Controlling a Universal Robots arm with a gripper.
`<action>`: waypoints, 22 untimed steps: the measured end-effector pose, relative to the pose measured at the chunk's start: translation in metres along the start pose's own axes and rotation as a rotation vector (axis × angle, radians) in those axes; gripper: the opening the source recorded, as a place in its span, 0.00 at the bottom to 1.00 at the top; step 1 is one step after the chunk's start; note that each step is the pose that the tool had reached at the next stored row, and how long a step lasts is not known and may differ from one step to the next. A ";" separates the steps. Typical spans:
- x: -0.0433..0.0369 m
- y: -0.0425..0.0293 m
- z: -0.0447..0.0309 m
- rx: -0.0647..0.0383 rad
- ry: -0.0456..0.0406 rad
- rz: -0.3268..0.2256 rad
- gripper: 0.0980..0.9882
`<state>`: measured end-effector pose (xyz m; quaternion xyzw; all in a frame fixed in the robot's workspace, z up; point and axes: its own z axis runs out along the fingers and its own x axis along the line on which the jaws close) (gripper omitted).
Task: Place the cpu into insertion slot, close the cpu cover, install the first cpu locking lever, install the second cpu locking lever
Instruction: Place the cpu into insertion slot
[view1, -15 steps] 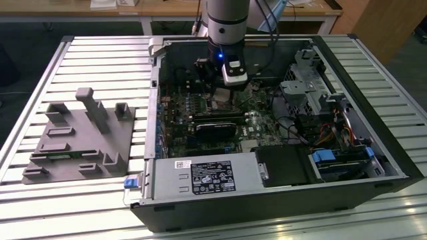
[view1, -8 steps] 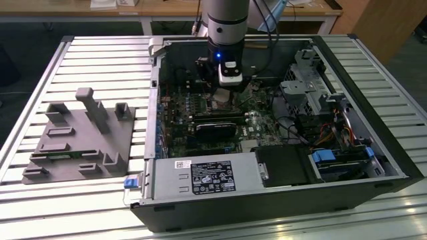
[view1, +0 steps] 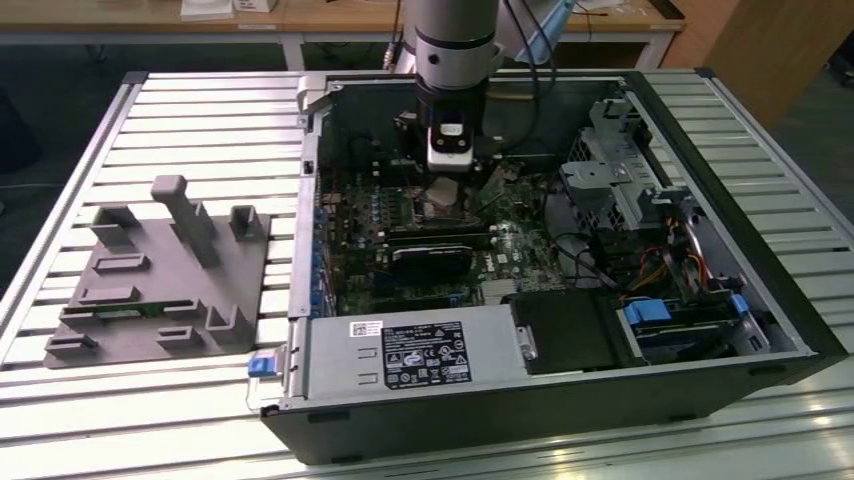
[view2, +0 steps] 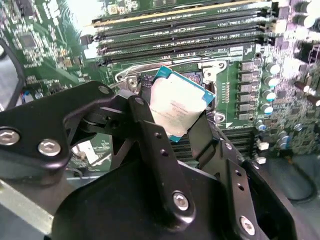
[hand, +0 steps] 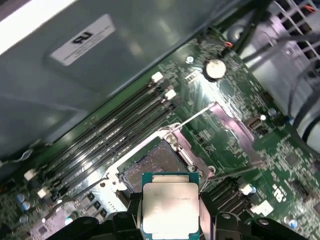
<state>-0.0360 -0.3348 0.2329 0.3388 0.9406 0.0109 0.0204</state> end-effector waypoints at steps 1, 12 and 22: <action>0.0000 0.0000 0.0001 0.001 -0.0009 0.017 0.50; 0.0000 0.0000 0.0008 0.011 -0.0116 0.188 0.50; 0.0001 -0.0001 0.0023 0.018 -0.0181 0.351 0.50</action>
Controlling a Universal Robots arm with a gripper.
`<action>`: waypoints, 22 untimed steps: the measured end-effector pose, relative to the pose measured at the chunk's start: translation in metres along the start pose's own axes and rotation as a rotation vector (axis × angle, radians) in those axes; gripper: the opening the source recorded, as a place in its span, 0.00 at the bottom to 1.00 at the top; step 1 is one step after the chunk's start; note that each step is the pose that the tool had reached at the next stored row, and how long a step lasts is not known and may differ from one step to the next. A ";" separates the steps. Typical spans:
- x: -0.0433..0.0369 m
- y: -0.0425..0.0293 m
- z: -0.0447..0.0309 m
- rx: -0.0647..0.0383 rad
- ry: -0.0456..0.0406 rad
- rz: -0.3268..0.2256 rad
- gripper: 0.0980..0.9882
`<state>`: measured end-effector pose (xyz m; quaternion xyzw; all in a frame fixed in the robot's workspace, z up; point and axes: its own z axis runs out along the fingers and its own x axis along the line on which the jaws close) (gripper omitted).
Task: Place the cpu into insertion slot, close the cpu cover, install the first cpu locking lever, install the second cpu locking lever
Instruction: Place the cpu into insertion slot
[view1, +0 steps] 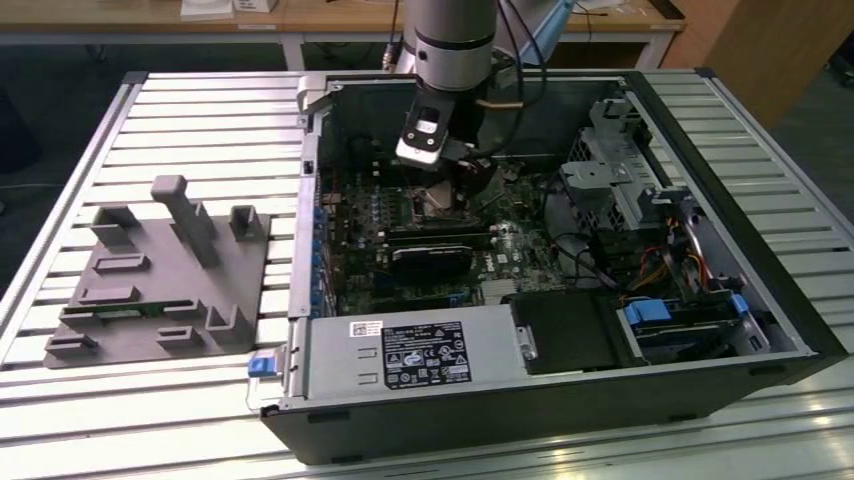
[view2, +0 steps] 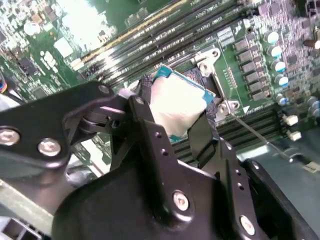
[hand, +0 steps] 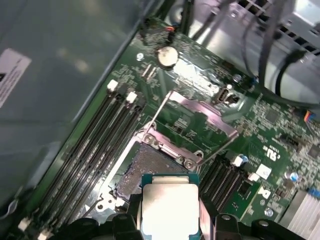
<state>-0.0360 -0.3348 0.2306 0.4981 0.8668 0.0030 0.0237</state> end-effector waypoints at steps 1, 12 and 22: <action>0.0000 0.0000 0.0001 0.001 -0.0006 0.015 0.50; 0.0000 0.0000 0.0013 0.008 -0.0072 0.189 0.50; 0.0001 -0.0001 0.0036 0.015 -0.0123 0.361 0.50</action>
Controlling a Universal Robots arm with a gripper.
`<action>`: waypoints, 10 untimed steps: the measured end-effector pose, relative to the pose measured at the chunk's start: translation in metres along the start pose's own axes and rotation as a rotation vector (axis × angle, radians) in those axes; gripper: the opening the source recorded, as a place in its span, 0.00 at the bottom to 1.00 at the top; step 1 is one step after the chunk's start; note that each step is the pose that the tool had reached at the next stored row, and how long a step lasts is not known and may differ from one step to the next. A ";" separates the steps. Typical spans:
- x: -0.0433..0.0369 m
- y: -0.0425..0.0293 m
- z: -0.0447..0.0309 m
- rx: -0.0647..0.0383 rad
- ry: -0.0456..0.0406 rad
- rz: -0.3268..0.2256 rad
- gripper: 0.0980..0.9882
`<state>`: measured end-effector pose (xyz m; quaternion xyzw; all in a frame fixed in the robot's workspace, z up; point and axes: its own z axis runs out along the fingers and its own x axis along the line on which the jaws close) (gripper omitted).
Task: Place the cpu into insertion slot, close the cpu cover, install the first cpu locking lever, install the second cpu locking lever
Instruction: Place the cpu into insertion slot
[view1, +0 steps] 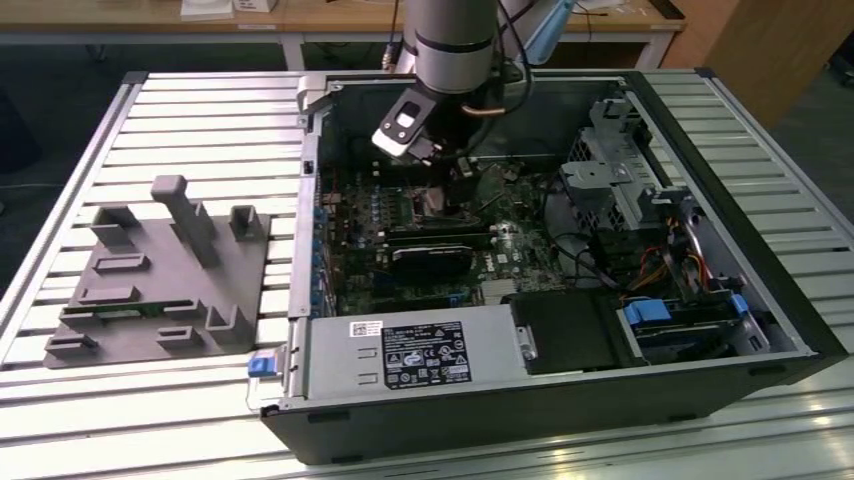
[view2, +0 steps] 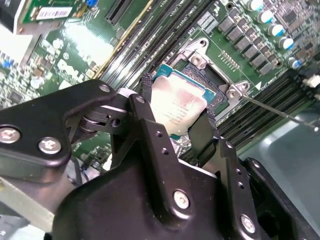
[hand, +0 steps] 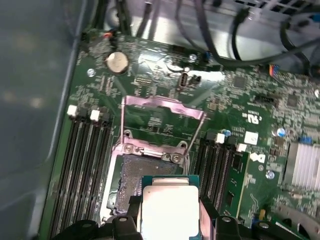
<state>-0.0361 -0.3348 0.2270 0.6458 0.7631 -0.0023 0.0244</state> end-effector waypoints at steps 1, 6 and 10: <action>0.0000 0.0000 0.0002 0.001 -0.0005 0.014 0.50; 0.0001 0.0000 0.0013 0.004 -0.0025 0.089 0.50; 0.0000 -0.0001 0.0019 0.006 -0.0043 0.147 0.50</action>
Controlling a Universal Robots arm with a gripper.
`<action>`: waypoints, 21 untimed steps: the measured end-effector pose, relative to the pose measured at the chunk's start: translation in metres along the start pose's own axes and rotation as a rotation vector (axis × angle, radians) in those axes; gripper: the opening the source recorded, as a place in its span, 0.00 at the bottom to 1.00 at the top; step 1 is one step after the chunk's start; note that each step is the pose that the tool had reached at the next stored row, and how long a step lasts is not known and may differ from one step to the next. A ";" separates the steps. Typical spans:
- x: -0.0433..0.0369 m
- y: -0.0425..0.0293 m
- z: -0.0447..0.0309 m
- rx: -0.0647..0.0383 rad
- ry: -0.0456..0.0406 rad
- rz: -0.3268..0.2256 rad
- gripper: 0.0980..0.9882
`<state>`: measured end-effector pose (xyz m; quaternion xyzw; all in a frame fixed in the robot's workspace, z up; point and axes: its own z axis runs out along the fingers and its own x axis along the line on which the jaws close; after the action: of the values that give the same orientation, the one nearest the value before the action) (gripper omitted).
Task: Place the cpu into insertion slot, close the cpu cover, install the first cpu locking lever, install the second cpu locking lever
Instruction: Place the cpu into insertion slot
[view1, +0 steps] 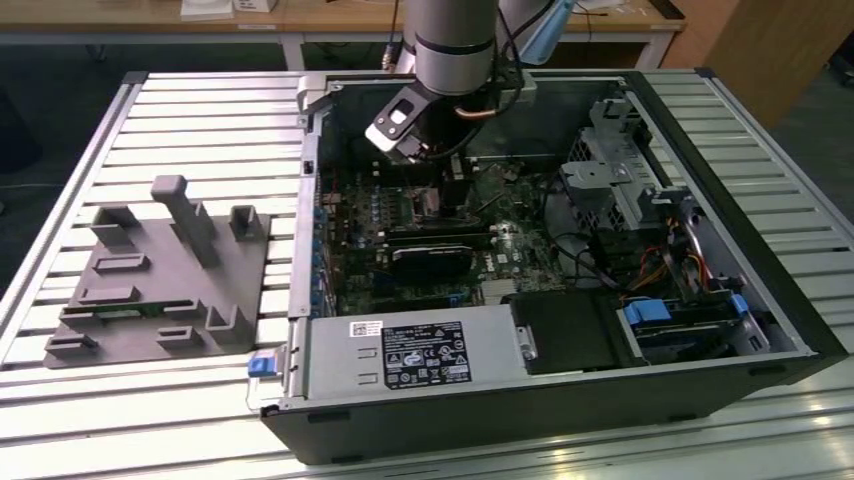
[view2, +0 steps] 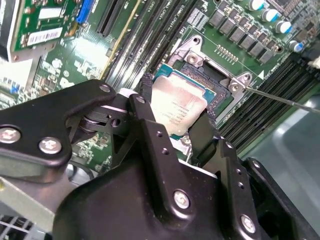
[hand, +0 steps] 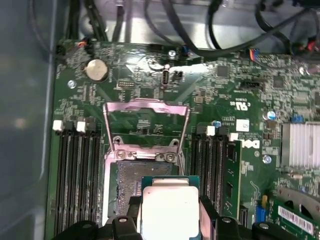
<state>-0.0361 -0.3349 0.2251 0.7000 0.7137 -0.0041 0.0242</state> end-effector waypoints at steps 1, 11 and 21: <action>0.0000 0.0000 0.0000 0.000 -0.0001 0.004 0.50; 0.0001 -0.0007 0.0019 -0.022 0.0403 0.006 0.50; 0.0002 -0.0010 0.0042 -0.029 0.0551 0.007 0.50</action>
<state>-0.0369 -0.3348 0.2209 0.7019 0.7116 0.0254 0.0145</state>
